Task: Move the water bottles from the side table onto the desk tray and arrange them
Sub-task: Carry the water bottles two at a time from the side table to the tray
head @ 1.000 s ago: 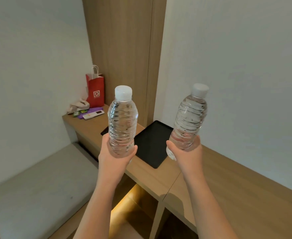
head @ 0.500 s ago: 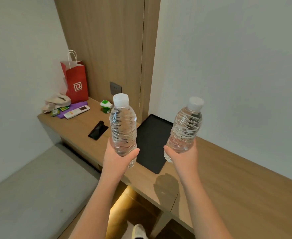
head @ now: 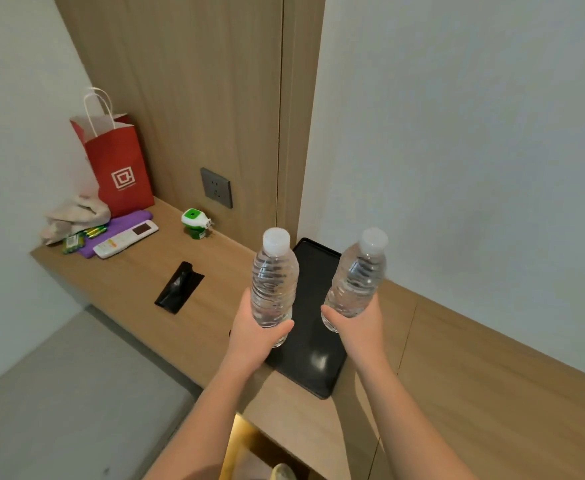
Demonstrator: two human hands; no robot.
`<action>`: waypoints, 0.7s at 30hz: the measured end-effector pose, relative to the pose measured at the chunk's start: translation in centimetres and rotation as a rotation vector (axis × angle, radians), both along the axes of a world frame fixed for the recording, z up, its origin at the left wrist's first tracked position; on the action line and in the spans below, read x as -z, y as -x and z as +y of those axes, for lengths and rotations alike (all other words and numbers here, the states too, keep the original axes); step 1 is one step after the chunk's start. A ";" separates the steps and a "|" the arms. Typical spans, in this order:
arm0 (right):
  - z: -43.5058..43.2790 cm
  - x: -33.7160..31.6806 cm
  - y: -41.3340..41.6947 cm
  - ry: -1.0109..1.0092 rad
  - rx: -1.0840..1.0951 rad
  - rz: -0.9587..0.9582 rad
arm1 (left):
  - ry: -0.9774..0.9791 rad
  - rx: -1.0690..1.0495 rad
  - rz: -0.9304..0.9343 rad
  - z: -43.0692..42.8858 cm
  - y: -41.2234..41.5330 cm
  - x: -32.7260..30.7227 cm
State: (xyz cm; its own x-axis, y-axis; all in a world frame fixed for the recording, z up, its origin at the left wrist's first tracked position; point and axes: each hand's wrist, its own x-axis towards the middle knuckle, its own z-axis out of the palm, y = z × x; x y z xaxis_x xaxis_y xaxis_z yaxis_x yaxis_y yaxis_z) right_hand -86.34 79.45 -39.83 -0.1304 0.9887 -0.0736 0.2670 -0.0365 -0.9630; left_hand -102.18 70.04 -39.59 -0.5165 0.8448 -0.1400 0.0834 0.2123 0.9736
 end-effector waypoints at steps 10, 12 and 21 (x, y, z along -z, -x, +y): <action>0.3 5.8 1.9 0.152 0.151 -0.105 | 0.137 0.107 -0.063 4.6 2.4 5.5; 0.2 6.8 2.6 0.175 0.170 -0.121 | 0.172 0.120 -0.060 5.1 3.2 6.7; -0.3 9.7 5.1 0.220 0.268 -0.208 | 0.242 0.173 0.003 6.2 6.1 11.1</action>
